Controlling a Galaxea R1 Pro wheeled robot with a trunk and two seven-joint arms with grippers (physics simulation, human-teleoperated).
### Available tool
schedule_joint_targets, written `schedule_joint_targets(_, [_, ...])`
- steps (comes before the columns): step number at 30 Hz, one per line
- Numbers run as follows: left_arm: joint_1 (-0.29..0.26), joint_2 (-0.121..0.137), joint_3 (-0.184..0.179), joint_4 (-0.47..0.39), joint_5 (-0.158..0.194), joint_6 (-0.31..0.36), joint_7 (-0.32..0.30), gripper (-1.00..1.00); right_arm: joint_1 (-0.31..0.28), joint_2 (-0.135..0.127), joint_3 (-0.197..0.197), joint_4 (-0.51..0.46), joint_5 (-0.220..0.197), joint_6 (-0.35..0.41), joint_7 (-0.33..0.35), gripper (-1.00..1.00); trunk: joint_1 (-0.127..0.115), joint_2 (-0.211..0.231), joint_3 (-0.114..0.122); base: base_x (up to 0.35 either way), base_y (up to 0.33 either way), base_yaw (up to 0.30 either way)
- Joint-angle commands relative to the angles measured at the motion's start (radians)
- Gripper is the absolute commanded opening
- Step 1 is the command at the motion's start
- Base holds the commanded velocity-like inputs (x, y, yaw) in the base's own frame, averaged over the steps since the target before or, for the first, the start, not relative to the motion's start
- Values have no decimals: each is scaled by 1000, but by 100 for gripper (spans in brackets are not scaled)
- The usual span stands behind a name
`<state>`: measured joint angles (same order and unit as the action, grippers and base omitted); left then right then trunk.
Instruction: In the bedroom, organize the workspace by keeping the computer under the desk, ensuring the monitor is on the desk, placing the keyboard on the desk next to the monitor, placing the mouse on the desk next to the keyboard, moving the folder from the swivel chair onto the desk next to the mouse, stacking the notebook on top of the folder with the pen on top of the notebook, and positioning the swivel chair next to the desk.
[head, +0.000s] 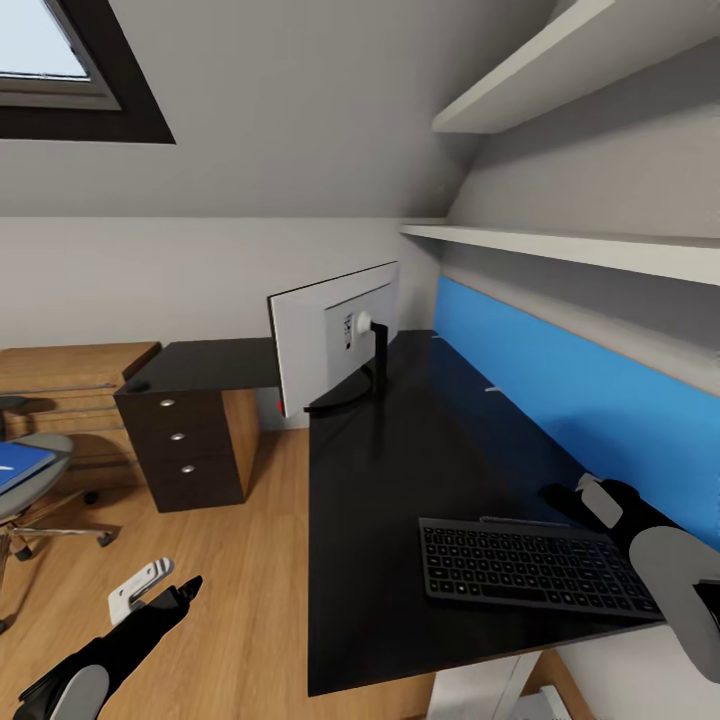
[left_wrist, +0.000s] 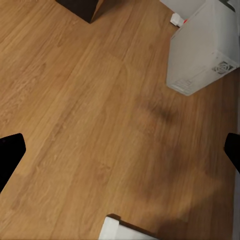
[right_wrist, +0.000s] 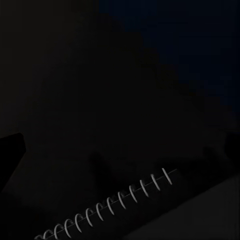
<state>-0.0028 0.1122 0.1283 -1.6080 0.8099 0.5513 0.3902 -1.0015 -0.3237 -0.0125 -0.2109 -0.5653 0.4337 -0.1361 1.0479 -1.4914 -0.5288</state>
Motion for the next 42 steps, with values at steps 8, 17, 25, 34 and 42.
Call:
schedule_joint_targets(8, [0, 0, 1, -2, 11, 2, 9, 100, 0, 0, -1, -2, -7, 5, -7, 100, 0, -1, -1, 0, 0, -26])
schedule_joint_targets(17, [0, 0, 1, -3, 11, 2, 10, 100, 0, 0, -1, -2, -7, 5, -7, 100, 0, -1, -1, 0, 0, -3])
schedule_joint_targets(25, [0, 0, 1, -3, 11, 2, 10, 100, 0, 0, -1, -2, -7, 5, -7, 100, 0, -1, -1, 0, 0, 0])
schedule_joint_targets(34, [0, 0, 1, -3, 11, 2, 10, 100, 0, 0, 0, -2, -7, 5, -7, 100, 0, -1, -1, 0, 0, 0])
schedule_joint_targets(42, [0, 0, 1, -3, 10, 1, 10, 100, 0, 0, 0, -1, -7, 4, -5, 100, 0, -1, -1, 137, 0, 0])
